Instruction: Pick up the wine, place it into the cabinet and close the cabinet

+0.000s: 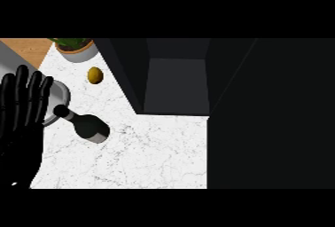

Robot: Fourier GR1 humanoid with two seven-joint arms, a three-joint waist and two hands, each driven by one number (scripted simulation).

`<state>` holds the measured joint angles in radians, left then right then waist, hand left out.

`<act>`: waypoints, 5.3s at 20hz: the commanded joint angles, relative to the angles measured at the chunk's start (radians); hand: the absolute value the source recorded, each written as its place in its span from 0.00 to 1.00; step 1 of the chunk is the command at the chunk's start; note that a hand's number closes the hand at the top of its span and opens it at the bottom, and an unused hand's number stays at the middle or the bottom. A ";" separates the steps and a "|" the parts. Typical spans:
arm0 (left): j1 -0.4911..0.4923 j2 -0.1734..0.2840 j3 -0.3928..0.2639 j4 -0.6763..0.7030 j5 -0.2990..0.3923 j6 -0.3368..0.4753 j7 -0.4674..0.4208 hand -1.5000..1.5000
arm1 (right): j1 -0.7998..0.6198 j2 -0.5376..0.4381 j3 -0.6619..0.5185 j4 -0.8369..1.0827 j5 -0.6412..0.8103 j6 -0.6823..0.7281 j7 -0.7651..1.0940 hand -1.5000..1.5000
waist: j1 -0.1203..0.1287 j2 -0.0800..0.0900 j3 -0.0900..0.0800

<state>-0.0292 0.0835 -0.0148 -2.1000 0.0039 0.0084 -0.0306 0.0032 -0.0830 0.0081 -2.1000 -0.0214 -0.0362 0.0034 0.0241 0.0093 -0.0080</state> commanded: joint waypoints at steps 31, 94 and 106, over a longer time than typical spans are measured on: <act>0.030 -0.083 -0.310 -0.323 0.046 0.262 0.497 0.00 | 0.086 -0.029 0.120 -0.378 -0.124 0.124 0.419 0.00 | -0.025 -0.010 0.009; 0.079 0.070 0.336 0.577 0.333 -0.252 -0.075 0.00 | -0.037 -0.003 0.153 -0.537 -0.048 0.040 0.712 0.00 | -0.026 -0.011 0.008; 0.001 0.064 0.319 0.843 0.279 -0.304 -0.260 0.00 | -0.004 -0.002 0.191 -0.561 -0.020 0.039 0.685 0.00 | -0.030 -0.011 0.008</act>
<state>-0.0366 0.1441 0.2974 -1.3153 0.2880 -0.2715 -0.2325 -0.0625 -0.0836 0.1879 -2.4979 -0.0427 0.0059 0.6443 -0.0062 -0.0009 -0.0005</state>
